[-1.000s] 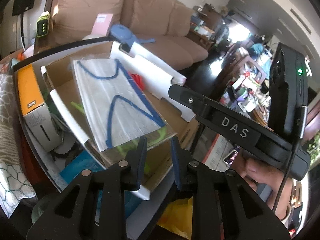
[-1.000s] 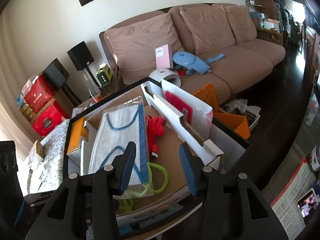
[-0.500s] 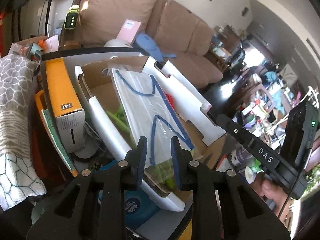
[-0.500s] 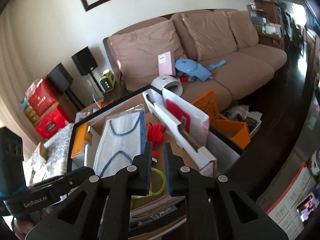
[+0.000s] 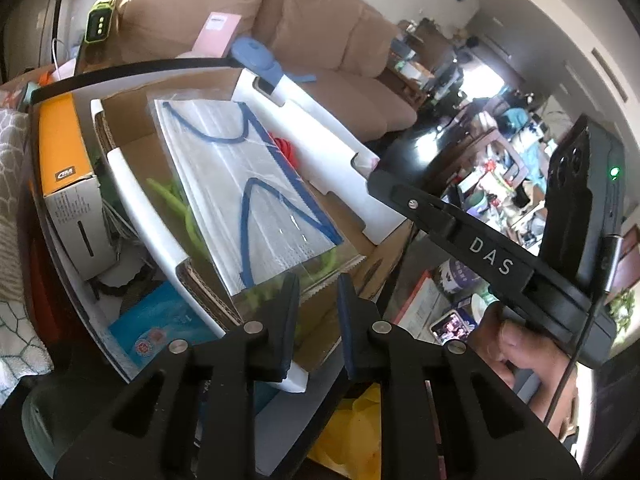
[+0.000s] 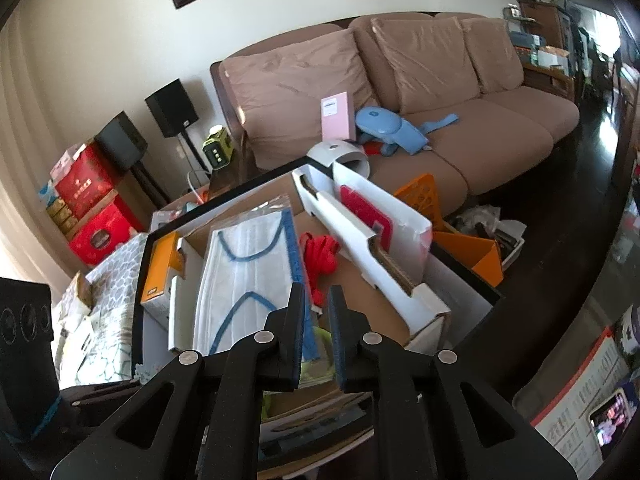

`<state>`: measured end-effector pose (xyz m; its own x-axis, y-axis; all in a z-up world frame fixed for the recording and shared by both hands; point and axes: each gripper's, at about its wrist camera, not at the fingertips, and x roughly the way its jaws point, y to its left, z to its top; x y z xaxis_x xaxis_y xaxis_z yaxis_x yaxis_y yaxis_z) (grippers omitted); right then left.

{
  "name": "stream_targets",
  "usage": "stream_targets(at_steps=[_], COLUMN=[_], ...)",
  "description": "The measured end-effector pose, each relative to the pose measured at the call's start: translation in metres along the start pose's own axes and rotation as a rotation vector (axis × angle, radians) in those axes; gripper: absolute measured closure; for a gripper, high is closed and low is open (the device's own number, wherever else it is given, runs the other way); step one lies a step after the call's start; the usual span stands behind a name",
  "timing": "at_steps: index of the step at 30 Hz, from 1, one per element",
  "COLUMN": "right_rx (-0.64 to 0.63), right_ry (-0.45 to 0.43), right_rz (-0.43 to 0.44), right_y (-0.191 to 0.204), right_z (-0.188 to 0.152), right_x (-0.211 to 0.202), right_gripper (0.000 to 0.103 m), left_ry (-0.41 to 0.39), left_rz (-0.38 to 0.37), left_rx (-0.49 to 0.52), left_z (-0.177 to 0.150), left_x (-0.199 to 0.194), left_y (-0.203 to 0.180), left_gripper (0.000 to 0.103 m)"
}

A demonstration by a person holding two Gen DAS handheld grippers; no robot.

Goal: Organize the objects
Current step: 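Withdraw both grippers from the box and turn toward the bed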

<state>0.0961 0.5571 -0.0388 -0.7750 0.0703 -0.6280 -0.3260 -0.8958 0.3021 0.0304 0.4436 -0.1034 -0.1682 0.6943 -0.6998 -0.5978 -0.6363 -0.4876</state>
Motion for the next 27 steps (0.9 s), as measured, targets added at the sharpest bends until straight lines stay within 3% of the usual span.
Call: stream_targets(at_steps=[9,22,27], right_rx=[0.068,-0.031,-0.048], right_ry=[-0.005,0.015,0.026], right_rz=[0.06,0.106,0.095], right_y=[-0.01,0.039,0.043], right_z=[0.003,0.001,0.0], right_x=[-0.009,-0.009,-0.004], right_gripper=[0.09,0.09,0.086], left_ry=[-0.017,-0.199,-0.234], left_rz=[0.011,0.258,0.304], left_rx=[-0.023,-0.065,-0.106], left_z=[-0.024,-0.024,-0.036], left_x=[-0.054,-0.127,-0.156], left_y=[0.021,0.081,0.111], left_gripper=[0.087,0.087,0.085])
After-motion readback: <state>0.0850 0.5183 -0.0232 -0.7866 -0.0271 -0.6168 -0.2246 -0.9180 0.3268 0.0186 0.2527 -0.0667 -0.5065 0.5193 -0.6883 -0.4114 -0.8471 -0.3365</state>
